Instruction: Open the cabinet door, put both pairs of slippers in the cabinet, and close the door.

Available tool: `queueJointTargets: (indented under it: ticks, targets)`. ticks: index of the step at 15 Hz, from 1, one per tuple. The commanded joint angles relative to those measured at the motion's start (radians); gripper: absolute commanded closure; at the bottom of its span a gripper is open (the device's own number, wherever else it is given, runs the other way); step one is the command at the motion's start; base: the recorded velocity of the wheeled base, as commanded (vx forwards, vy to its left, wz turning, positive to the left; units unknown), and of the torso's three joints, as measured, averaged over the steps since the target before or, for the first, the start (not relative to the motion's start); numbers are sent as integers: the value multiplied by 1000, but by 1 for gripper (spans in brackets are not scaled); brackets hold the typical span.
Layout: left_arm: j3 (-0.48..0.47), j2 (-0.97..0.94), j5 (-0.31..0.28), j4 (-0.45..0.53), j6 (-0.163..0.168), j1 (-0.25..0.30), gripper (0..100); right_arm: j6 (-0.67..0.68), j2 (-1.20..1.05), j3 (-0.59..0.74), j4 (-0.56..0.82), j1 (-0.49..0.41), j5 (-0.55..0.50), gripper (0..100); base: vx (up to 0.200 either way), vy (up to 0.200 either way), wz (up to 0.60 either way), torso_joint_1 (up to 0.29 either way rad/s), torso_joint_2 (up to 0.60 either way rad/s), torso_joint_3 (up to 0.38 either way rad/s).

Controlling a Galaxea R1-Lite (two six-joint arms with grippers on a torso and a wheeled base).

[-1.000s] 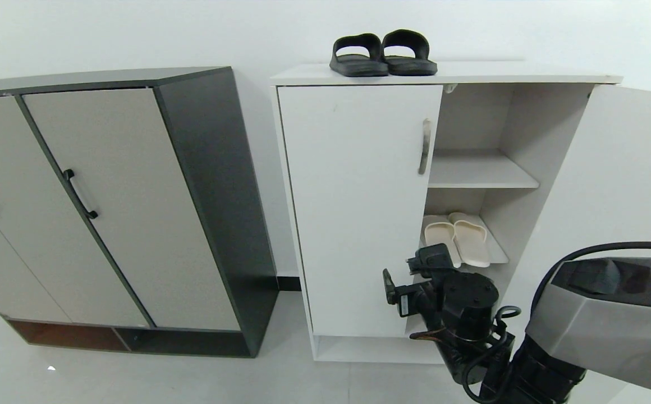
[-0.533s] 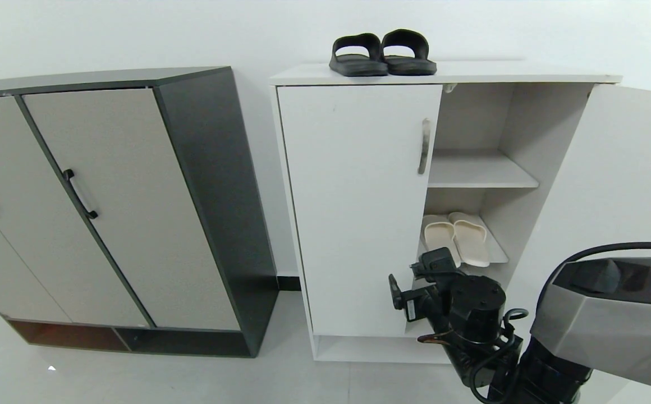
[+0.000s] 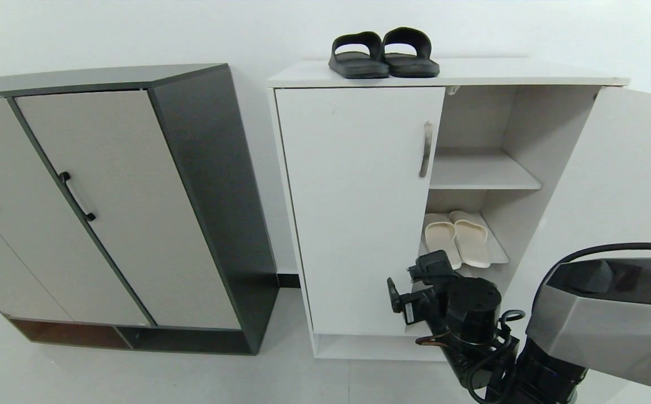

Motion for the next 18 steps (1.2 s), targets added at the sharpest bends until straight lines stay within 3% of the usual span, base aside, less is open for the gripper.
queueJointTargets:
  ticks: [1, 10, 18]
  targets:
    - [0, 0, 0, 0, 0, 0, 100, 0, 11, -1, -9, 0, -1, 0, 0, 0, 0, 56, -471, -378]
    - [0, 0, 0, -2, 0, 0, 100, 0, 13, -1, -11, -5, -1, 0, 0, 0, 0, 106, -483, -343]
    - [0, 0, 0, -2, 0, 0, 100, 0, 14, 5, -31, -22, 39, 0, 0, 0, 0, 184, -492, -315]
